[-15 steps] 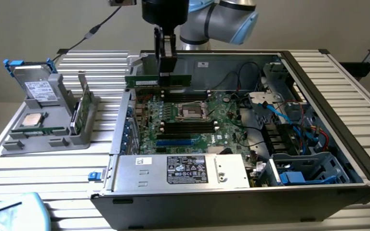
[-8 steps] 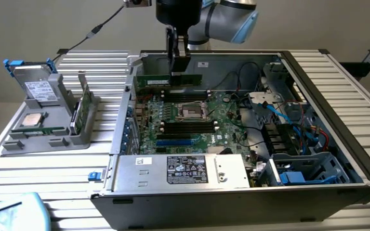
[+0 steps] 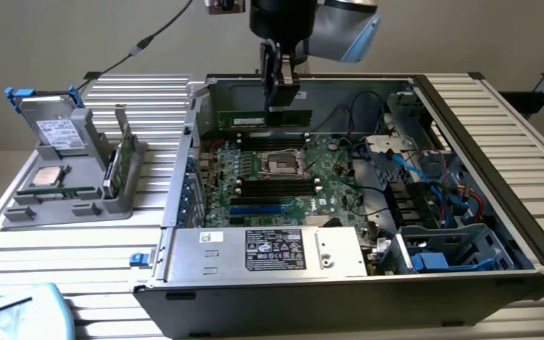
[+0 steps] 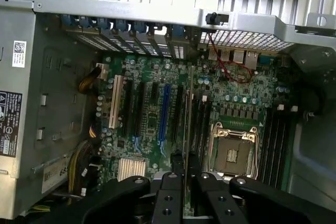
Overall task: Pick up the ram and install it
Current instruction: 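Pick up the ram and move it above insertion slot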
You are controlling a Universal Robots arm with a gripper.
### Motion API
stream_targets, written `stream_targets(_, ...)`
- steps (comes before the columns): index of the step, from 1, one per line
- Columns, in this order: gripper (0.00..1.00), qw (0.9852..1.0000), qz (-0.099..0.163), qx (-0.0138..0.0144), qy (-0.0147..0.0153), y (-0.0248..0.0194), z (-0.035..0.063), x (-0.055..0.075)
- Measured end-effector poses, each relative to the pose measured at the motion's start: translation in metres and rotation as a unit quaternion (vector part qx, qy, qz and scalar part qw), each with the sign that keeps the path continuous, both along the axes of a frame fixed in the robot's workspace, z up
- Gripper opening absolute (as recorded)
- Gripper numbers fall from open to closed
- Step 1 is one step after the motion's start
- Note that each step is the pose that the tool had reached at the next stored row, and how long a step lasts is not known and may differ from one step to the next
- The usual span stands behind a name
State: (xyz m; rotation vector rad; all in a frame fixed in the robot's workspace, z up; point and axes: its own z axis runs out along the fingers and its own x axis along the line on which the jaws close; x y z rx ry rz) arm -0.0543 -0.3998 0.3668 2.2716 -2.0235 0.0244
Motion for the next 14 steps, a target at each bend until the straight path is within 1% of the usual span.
stream_targets(5, 0.14, 1.0, -0.002, 0.0005, 0.0, 0.0016, -0.0044, 0.011)
stream_targets(8, 0.14, 1.0, -0.007, 0.0019, 0.0, 0.0019, -0.0087, 0.016)
stream_targets(14, 0.14, 0.9995, -0.032, 0.0052, 0.0, 0.0018, -0.0199, 0.02)
